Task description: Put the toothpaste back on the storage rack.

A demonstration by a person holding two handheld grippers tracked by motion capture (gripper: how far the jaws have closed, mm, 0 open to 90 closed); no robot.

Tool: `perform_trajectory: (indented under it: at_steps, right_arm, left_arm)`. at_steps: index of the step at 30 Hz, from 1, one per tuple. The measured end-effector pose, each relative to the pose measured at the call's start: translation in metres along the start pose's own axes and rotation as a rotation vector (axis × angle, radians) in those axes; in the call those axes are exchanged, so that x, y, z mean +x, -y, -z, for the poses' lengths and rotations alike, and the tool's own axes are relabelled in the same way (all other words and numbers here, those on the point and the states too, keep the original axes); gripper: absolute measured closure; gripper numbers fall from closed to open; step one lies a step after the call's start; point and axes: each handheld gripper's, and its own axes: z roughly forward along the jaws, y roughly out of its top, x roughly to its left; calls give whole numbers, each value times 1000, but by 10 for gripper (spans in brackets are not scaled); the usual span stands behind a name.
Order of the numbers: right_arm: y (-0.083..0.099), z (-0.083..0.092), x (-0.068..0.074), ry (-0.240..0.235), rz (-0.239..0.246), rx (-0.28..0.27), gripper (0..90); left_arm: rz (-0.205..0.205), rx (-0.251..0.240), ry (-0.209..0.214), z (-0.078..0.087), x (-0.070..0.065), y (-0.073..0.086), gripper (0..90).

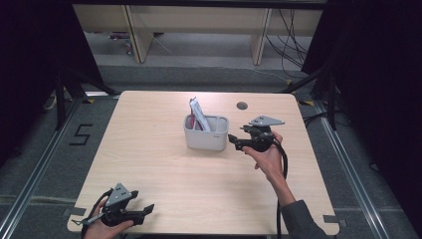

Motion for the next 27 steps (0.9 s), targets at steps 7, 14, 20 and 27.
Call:
perform_trajectory:
  at_steps: [7,14,20,27]
  right_arm:
    - [11,4,-3,7,-13,35,262]
    - [21,7,-1,-8,-43,33,257]
    - [25,11,-2,-16,-51,36,255]
    - [28,19,3,-18,-73,47,250]
  left_arm:
    - [9,1,-4,0,1,-1,199]
    - [11,1,-8,-1,0,-2,191]
    - [10,13,-8,-1,1,-2,191]
    - [12,8,-11,-2,2,-2,191]
